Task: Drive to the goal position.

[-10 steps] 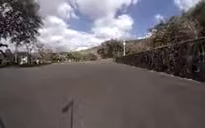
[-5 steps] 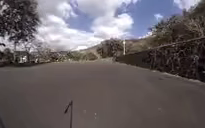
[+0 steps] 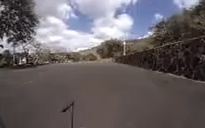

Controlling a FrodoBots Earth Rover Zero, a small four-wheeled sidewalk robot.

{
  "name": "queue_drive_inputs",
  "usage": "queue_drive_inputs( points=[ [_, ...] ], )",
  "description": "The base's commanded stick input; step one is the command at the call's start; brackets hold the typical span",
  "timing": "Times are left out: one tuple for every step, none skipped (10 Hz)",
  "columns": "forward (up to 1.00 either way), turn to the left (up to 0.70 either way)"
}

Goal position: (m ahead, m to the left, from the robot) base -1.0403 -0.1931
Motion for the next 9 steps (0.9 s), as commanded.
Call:
queue_drive_inputs(
  points=[
    [0.70,0.00],
    [0.70,0.00],
    [0.70,0.00],
    [0.70,0.00],
    [0.70,0.00],
    [0.70,0.00],
    [0.70,0.00],
    [0.70,0.00],
    [0.70,0.00]
  ],
)
